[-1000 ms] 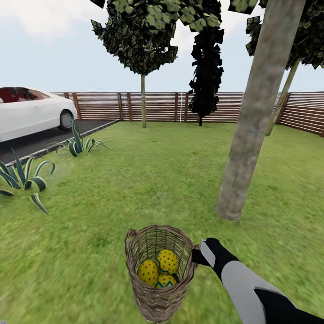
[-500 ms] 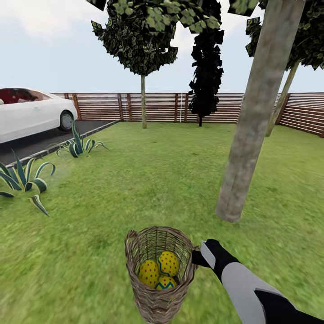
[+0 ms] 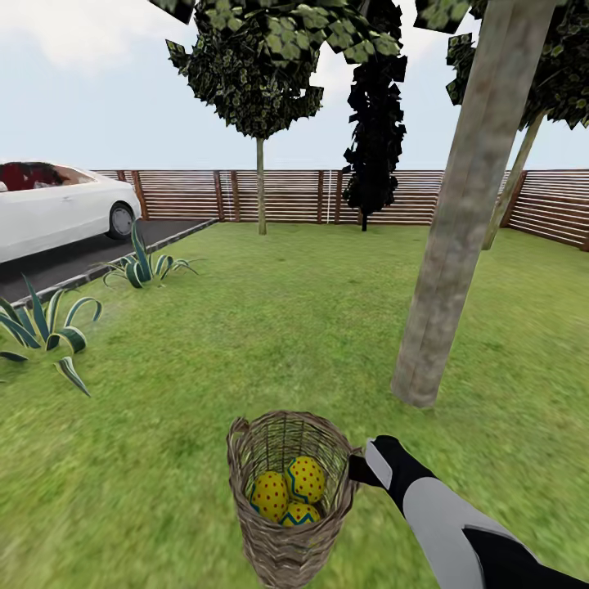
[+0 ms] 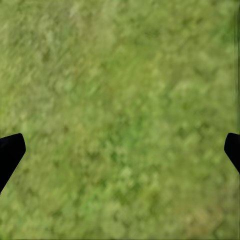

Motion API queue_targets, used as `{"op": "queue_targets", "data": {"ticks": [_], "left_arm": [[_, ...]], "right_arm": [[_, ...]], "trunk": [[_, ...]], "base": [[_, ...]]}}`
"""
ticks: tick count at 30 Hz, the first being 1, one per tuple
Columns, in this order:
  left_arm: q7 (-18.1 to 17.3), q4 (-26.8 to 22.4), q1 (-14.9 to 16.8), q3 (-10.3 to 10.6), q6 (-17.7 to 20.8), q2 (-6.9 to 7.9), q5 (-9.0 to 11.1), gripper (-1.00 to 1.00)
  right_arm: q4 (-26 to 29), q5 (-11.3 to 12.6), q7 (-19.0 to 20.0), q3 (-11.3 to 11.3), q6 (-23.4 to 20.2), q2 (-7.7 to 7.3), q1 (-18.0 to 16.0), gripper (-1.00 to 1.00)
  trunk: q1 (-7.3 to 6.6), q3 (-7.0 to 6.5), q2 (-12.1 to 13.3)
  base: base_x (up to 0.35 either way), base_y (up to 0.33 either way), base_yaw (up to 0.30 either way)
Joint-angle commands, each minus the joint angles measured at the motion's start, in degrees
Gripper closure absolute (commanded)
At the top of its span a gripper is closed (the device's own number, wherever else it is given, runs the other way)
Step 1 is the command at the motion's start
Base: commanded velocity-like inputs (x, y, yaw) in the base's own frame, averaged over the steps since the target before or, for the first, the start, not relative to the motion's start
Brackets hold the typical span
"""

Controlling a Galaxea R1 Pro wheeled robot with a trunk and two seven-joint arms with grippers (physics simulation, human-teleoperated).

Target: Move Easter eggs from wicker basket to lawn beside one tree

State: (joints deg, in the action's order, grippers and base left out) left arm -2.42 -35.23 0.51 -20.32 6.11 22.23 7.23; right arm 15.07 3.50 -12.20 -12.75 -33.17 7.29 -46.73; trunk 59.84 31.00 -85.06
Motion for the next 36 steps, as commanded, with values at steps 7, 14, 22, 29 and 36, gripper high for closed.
{"op": "queue_targets", "data": {"ticks": [7,14,22,29,36], "left_arm": [[-0.3,-0.1,0.0,-0.2,-0.3,-0.17,0.6,-1.00],[-0.3,-0.1,0.0,-0.1,-0.3,-0.17,0.6,-1.00],[-0.7,-0.1,0.0,-0.1,-0.2,-0.17,0.6,-1.00],[-0.9,-0.1,-0.1,-0.2,-0.3,-0.17,0.9,-1.00],[-0.9,-0.1,-0.1,-0.1,-0.3,-0.17,0.9,-1.00]], "right_arm": [[0.1,0.8,-0.4,-0.2,-0.1,0.09,0.3,1.00],[0.1,0.8,-0.4,-0.1,-0.1,0.14,0.5,1.00],[0.1,0.7,-0.4,0.0,-0.1,0.18,0.6,1.00],[0.1,0.7,-0.4,-0.1,-0.1,0.18,0.6,1.00],[0.0,0.7,-0.4,0.0,-0.1,0.18,0.6,1.00]], "trunk": [[-1.55,-1.20,2.8],[-3.08,-2.46,5.6],[-4.84,-3.90,8.8],[-6.38,-5.15,11.6],[-7.92,-6.41,14.4]], "base": [[0.000,0.000,0.000],[0.000,0.000,0.000],[0.000,0.000,0.000],[0.000,0.000,0.000],[0.000,0.000,0.000]]}}
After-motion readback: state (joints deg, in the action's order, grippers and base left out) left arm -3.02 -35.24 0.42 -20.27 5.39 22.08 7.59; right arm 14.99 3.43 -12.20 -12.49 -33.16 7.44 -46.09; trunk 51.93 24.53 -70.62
